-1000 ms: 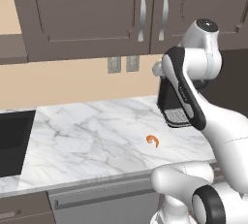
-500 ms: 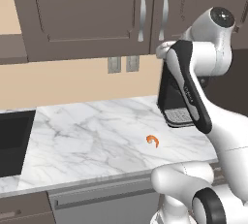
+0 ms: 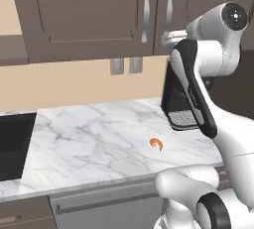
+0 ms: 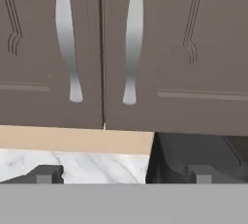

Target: Retrieve the tupperware from the cabinet, then place the raw meat into the tupperware to avoid contamination.

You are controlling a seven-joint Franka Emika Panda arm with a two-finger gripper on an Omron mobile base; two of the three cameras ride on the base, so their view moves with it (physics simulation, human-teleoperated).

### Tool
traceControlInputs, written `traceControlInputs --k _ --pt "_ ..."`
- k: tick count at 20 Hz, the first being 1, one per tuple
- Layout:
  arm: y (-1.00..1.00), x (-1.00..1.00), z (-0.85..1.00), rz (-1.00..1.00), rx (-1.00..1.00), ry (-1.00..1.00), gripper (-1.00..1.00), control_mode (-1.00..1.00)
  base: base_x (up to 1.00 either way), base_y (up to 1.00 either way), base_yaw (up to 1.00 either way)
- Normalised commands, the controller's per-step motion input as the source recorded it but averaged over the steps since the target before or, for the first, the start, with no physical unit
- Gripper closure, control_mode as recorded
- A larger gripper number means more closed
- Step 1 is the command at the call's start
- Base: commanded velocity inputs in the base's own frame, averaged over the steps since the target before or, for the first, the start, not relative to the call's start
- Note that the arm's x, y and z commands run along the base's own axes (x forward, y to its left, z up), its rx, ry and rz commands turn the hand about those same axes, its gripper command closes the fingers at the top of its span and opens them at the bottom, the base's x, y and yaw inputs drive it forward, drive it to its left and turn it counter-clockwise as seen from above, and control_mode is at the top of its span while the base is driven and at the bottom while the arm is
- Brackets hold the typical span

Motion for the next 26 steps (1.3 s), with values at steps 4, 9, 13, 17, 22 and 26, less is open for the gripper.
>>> traceControlInputs --k 4,9,13,17,22,26 --pt "0.0 0.0 0.35 0.0 -0.04 -0.14 -1.0 -1.0 0.0 0.0 0.0" --pt "0.0 0.02 0.28 0.0 -0.01 -0.09 -1.0 -1.0 0.0 0.0 0.0" --pt "0.02 0.14 0.03 -0.04 0.0 0.0 -1.0 -1.0 0.0 0.0 0.0" --pt "0.0 0.26 0.0 -0.04 0.0 0.0 -1.0 -1.0 0.0 0.0 0.0" --pt "0.0 0.37 0.0 -0.01 0.0 0.0 -1.0 -1.0 0.0 0.0 0.0" --pt "0.0 0.36 0.0 0.0 0.0 0.0 -1.0 -1.0 0.0 0.0 0.0"
